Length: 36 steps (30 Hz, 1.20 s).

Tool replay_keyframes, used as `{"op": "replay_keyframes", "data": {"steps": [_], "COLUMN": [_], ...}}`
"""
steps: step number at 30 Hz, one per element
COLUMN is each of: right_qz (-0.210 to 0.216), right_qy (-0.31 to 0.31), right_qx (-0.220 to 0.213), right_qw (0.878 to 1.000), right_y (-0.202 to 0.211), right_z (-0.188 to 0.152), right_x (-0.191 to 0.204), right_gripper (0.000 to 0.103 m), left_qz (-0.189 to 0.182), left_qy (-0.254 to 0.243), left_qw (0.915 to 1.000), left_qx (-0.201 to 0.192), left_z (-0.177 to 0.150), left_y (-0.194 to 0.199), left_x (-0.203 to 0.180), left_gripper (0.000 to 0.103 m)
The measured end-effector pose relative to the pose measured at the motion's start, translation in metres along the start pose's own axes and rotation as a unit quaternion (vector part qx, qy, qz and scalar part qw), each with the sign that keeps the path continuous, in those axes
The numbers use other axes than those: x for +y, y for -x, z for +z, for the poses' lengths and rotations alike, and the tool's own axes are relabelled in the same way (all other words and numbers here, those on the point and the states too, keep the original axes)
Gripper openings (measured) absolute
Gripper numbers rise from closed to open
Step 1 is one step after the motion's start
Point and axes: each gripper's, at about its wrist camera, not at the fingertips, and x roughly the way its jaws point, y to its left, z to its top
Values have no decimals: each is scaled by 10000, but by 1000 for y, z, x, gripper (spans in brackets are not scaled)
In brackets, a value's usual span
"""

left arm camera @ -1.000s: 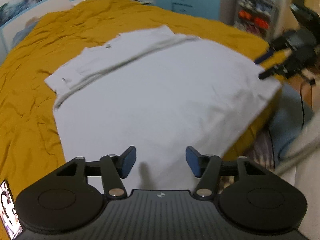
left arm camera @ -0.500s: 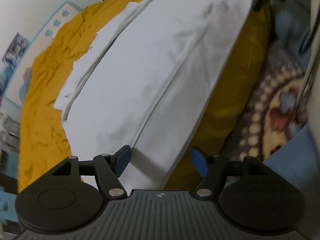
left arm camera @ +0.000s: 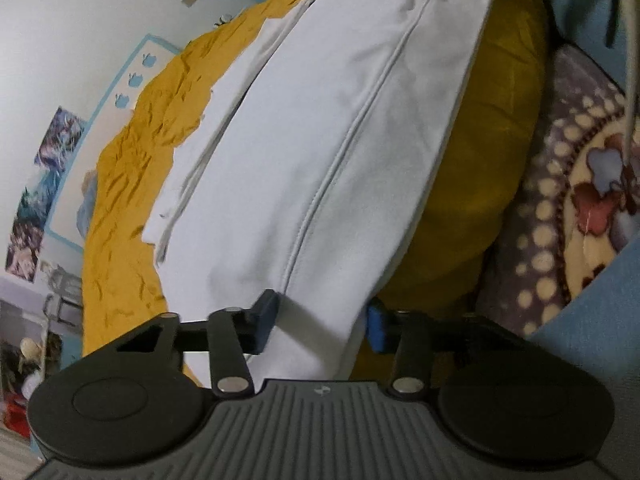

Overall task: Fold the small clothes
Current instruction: 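Grasp the shirt side edge with both grippers and lift it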

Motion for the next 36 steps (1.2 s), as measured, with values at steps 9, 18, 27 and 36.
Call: {"op": "replay_keyframes", "data": {"steps": [9,18,27,36], "right_qz": [-1,-580,-1386,-1947], "right_qy": [-252,-913,-737,-758], "right_qx": [-407,-1136,-1611,-1968], "right_qw": [9989,9876,9744,9579], "right_y": [39,84,91,63], "right_z": [10,34,83,147], "right_x": [-23,-82,-152,-257], "right_gripper": [0,0,0,0], "left_qz": [0,543,1071,1518], "left_qy": [519,1492,1740,1778], "left_qw": [9982,9849,9735,9659], "left_qx": [-296,-684,-1025,-1110], "left_z": [15,52,92,132], "left_y": [31,49,30,-29], "left_x": [35,107,192,273], "left_gripper": [7,6,6,6]}}
